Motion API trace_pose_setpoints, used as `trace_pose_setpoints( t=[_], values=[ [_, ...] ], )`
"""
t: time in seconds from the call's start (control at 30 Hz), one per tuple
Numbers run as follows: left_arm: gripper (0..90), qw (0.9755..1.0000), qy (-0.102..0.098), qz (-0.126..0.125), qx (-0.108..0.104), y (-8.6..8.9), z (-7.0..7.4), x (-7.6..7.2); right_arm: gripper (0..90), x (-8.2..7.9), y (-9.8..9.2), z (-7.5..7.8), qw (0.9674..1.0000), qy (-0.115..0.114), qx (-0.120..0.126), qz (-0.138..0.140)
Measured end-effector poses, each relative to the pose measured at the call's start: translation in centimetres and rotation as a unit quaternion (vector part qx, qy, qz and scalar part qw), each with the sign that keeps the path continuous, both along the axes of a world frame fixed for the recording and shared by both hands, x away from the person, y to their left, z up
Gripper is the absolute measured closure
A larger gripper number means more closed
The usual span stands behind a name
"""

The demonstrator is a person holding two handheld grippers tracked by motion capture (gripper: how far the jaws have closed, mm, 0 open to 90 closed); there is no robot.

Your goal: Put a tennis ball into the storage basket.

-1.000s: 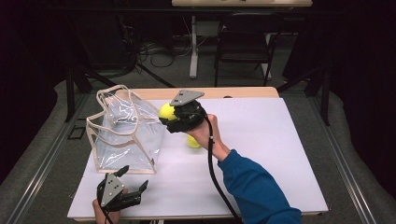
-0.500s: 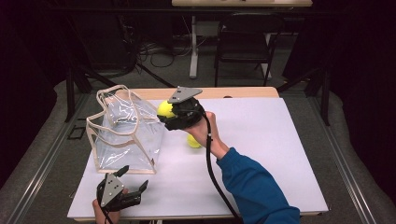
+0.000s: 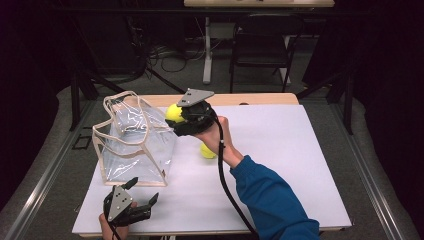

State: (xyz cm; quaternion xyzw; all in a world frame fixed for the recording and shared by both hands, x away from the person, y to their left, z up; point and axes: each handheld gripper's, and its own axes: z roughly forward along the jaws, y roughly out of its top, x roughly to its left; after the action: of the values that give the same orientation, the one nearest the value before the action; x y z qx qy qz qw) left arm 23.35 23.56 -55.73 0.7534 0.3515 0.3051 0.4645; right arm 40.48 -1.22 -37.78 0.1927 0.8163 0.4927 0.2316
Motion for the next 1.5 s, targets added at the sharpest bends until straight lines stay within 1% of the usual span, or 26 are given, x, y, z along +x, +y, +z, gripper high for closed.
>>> trace_pose_setpoints(
  t=[0.57,0.7,0.77,1.0,1.23,1.5],
  values=[
    [16.2,1.0000,0.000,0.000,0.001,-0.1,0.0,0.0,27.4,0.0,0.9,0.6,0.9999,-0.005,0.008,0.010],
    [16.2,1.0000,0.001,0.001,-0.004,0.0,0.0,0.1,27.4,0.0,1.1,0.9,0.9999,-0.007,0.009,0.012],
    [16.2,1.0000,0.001,-0.001,-0.002,-0.1,0.0,0.1,27.4,0.1,1.3,1.1,0.9998,-0.009,0.010,0.013],
    [16.2,1.0000,-0.001,-0.003,-0.003,-0.1,0.0,0.1,27.3,-0.1,1.9,1.7,0.9995,-0.015,0.018,0.020],
    [16.2,1.0000,0.001,-0.002,-0.002,-0.1,0.0,0.1,27.4,-0.2,2.5,2.1,0.9992,-0.022,0.019,0.026],
    [16.2,1.0000,0.000,-0.005,-0.004,-0.1,0.0,0.1,27.4,-0.5,3.4,2.7,0.9986,-0.035,0.025,0.032]
  ],
)
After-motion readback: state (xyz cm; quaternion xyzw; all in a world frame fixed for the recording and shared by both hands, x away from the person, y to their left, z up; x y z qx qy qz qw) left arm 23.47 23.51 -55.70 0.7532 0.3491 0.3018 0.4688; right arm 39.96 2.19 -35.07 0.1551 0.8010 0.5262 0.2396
